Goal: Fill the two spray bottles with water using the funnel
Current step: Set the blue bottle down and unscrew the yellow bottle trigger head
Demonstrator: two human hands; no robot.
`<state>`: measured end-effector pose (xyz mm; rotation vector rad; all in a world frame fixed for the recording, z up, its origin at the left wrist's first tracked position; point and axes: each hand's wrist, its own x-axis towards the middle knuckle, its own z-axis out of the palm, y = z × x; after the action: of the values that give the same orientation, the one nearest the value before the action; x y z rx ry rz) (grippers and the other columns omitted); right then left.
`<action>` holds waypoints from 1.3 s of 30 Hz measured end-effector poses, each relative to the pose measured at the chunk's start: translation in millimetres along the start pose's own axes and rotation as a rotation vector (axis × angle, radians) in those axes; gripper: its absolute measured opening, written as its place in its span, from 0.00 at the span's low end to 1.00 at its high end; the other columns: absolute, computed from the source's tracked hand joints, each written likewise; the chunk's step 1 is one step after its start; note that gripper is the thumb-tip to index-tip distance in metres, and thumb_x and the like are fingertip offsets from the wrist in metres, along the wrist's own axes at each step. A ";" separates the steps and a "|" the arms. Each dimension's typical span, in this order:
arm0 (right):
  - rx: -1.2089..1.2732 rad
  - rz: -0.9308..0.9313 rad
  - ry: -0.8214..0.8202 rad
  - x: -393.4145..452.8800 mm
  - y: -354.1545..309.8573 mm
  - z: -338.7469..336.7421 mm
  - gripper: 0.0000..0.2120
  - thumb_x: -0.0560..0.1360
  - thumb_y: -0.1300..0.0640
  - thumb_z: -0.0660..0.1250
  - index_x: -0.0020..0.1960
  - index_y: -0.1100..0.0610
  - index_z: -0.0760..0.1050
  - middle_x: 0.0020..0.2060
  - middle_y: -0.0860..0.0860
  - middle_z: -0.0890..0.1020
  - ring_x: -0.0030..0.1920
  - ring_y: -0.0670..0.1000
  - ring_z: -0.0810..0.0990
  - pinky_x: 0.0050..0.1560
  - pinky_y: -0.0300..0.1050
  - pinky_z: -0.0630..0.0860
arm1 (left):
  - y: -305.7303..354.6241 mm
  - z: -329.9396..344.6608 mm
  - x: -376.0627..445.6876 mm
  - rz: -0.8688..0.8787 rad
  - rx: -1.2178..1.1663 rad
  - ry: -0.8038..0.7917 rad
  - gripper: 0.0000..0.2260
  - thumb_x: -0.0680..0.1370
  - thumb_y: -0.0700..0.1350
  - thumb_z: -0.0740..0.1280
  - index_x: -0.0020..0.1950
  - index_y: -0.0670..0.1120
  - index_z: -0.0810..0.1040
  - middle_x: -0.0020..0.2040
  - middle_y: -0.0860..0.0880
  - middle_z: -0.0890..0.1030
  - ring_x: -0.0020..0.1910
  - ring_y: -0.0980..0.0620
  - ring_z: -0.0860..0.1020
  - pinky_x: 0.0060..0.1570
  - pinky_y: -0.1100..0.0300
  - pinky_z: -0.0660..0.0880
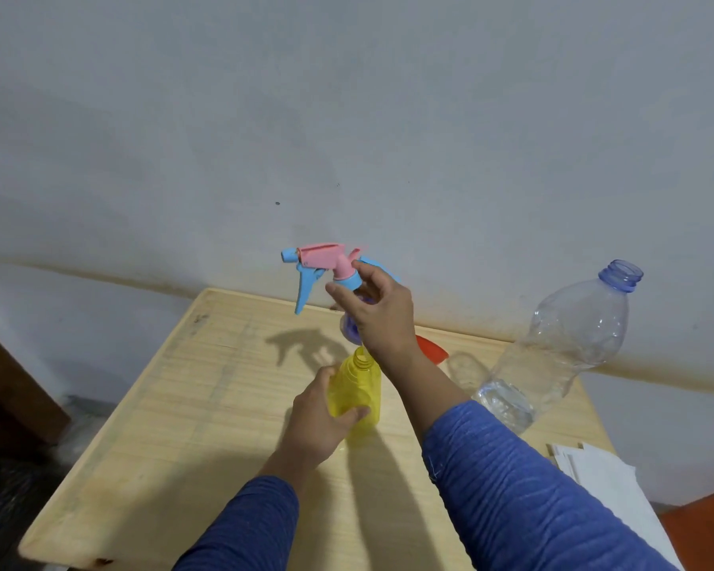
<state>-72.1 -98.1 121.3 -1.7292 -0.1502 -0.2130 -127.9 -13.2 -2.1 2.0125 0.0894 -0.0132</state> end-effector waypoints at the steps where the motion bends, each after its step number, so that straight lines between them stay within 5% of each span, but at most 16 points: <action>1: 0.008 -0.008 0.005 2.9 -6.7 0.7 0.16 0.69 0.57 0.74 0.56 0.57 0.79 0.35 0.53 0.80 0.37 0.48 0.78 0.43 0.39 0.75 | -0.4 -0.1 0.4 -0.001 0.000 0.002 0.29 0.67 0.51 0.76 0.65 0.51 0.69 0.53 0.56 0.77 0.55 0.58 0.74 0.54 0.64 0.69; 3: 0.014 -0.038 0.020 8.8 -18.3 1.1 0.17 0.70 0.57 0.74 0.57 0.58 0.79 0.37 0.50 0.81 0.39 0.45 0.78 0.43 0.33 0.75 | -0.5 0.4 0.0 0.000 -0.001 0.008 0.29 0.67 0.50 0.76 0.65 0.51 0.69 0.53 0.56 0.76 0.55 0.57 0.74 0.54 0.64 0.69; 11: -0.106 -0.106 0.131 29.5 -43.9 -6.3 0.15 0.72 0.51 0.72 0.57 0.53 0.79 0.43 0.50 0.83 0.47 0.49 0.81 0.52 0.48 0.80 | -2.2 1.0 1.4 0.009 -0.008 0.011 0.30 0.67 0.49 0.76 0.66 0.52 0.69 0.57 0.53 0.78 0.58 0.55 0.74 0.57 0.61 0.70; 17: -0.198 0.029 0.228 13.2 -8.5 -31.8 0.05 0.72 0.49 0.70 0.46 0.49 0.77 0.34 0.53 0.79 0.35 0.51 0.75 0.41 0.46 0.74 | -6.0 2.3 2.1 0.012 0.001 0.014 0.32 0.66 0.51 0.76 0.67 0.52 0.68 0.58 0.53 0.78 0.59 0.53 0.75 0.59 0.58 0.72; 26: -0.255 0.345 0.396 -56.9 90.6 -60.3 0.10 0.74 0.49 0.68 0.46 0.56 0.78 0.28 0.47 0.74 0.31 0.47 0.72 0.39 0.42 0.68 | -6.9 3.7 0.4 0.035 -0.008 0.033 0.30 0.67 0.50 0.76 0.65 0.53 0.69 0.56 0.54 0.79 0.55 0.54 0.77 0.57 0.57 0.73; 31: -0.297 0.521 0.473 -82.3 113.9 -65.6 0.13 0.76 0.49 0.64 0.55 0.57 0.74 0.38 0.49 0.77 0.42 0.51 0.75 0.43 0.41 0.67 | -6.0 3.6 -0.1 0.037 -0.006 0.029 0.29 0.67 0.49 0.76 0.65 0.53 0.69 0.54 0.55 0.78 0.54 0.54 0.77 0.55 0.58 0.73; 39: -0.750 0.696 0.381 -106.7 143.3 -67.4 0.21 0.76 0.42 0.61 0.58 0.59 0.74 0.53 0.56 0.77 0.58 0.57 0.70 0.53 0.51 0.72 | -2.2 3.1 -1.7 0.025 -0.006 0.020 0.29 0.68 0.49 0.76 0.66 0.51 0.68 0.54 0.56 0.75 0.53 0.55 0.75 0.52 0.63 0.69</action>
<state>-148.4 -186.5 -29.8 -2.3170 0.9045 -0.0757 -129.6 -15.2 -5.3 2.0076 0.0773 0.0233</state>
